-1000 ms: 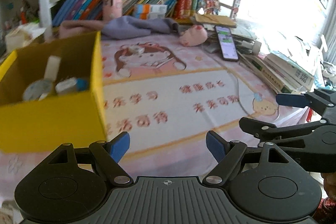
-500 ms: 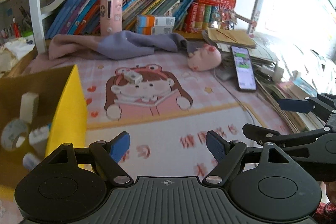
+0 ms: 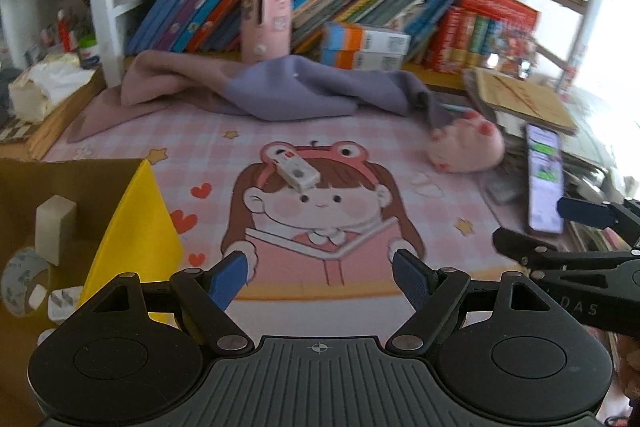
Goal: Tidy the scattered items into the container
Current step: 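Close the left tool on the white-red card box while the right tool grasps the pink plush, then lift the card box and pink plush and carry them to the yellow box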
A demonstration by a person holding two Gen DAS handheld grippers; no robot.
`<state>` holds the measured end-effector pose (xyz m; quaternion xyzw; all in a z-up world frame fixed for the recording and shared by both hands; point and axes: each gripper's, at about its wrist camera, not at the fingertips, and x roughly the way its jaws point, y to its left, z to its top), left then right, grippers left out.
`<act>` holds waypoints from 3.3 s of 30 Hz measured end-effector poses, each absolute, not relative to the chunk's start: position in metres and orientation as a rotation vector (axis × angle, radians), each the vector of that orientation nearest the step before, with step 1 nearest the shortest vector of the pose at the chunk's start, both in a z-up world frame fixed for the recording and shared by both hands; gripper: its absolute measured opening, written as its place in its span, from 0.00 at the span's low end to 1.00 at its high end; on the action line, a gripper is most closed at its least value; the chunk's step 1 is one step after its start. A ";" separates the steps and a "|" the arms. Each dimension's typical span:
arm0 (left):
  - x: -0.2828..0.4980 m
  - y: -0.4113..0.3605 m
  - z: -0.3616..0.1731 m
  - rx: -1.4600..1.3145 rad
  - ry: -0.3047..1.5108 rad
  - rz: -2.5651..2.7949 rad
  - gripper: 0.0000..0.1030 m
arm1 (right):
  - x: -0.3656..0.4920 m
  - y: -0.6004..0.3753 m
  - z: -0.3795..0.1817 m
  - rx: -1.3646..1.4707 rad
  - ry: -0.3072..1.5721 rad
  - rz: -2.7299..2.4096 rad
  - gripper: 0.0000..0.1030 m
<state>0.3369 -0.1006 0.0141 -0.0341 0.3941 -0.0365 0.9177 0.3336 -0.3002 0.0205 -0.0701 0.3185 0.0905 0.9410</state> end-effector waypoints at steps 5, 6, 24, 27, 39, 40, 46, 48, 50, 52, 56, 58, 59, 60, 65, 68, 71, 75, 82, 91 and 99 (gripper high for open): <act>0.373 -0.108 0.008 -0.038 0.811 -0.020 0.80 | 0.385 -0.309 0.012 -0.169 0.626 0.158 0.81; 0.380 -0.110 0.006 -0.030 0.813 -0.014 0.80 | 0.395 -0.311 0.010 -0.176 0.618 0.153 0.81; 0.494 -0.122 -0.048 -0.038 0.894 0.087 0.78 | 0.506 -0.324 -0.027 -0.292 0.675 0.110 0.85; 0.510 -0.121 -0.060 -0.013 0.935 0.138 0.77 | 0.488 -0.320 -0.019 -0.210 0.750 0.303 0.81; 0.530 -0.116 -0.074 -0.051 0.952 0.134 0.63 | 0.489 -0.310 -0.024 -0.264 0.727 0.226 0.89; 0.531 -0.116 -0.074 -0.052 0.951 0.133 0.61 | 0.494 -0.309 -0.027 -0.260 0.734 0.199 0.91; 0.524 -0.117 -0.073 -0.053 0.933 0.127 0.44 | 0.525 -0.312 -0.048 -0.173 0.845 0.145 0.91; 0.524 -0.115 -0.072 -0.054 0.932 0.135 0.35 | 0.529 -0.312 -0.050 -0.160 0.843 0.145 0.91; 0.523 -0.110 -0.071 -0.065 0.933 0.141 0.27 | 0.532 -0.311 -0.051 -0.162 0.832 0.148 0.88; 0.523 -0.108 -0.071 -0.068 0.935 0.125 0.27 | 0.537 -0.310 -0.053 -0.162 0.826 0.142 0.77; 0.512 -0.102 -0.063 -0.115 0.931 0.107 0.27 | 0.537 -0.311 -0.052 -0.153 0.811 0.162 0.65; 0.501 -0.105 -0.051 -0.107 0.900 0.074 0.27 | 0.532 -0.314 -0.047 -0.103 0.811 0.198 0.63; 0.496 -0.105 -0.046 -0.107 0.887 0.057 0.27 | 0.529 -0.315 -0.043 -0.075 0.811 0.217 0.63; 0.490 -0.106 -0.039 -0.112 0.877 0.040 0.27 | 0.524 -0.314 -0.040 -0.063 0.809 0.232 0.63; 0.462 -0.105 -0.012 -0.153 0.848 -0.001 0.27 | 0.494 -0.308 -0.026 -0.026 0.801 0.299 0.63; 0.443 -0.104 0.001 -0.169 0.845 -0.018 0.27 | 0.472 -0.305 -0.018 -0.040 0.784 0.341 0.63; 0.423 -0.101 0.008 -0.182 0.867 -0.033 0.27 | 0.450 -0.302 -0.014 -0.078 0.774 0.375 0.63; 0.394 -0.096 0.012 -0.204 0.884 -0.050 0.27 | 0.421 -0.304 -0.008 -0.089 0.784 0.398 0.63; 0.348 -0.093 0.025 -0.235 0.874 -0.094 0.27 | 0.376 -0.299 0.001 -0.101 0.780 0.413 0.63; 0.290 -0.084 0.037 -0.225 0.855 -0.164 0.27 | 0.323 -0.284 0.023 -0.137 0.730 0.419 0.64; 0.246 -0.074 0.044 -0.192 0.809 -0.223 0.27 | 0.285 -0.268 0.037 -0.147 0.708 0.364 0.64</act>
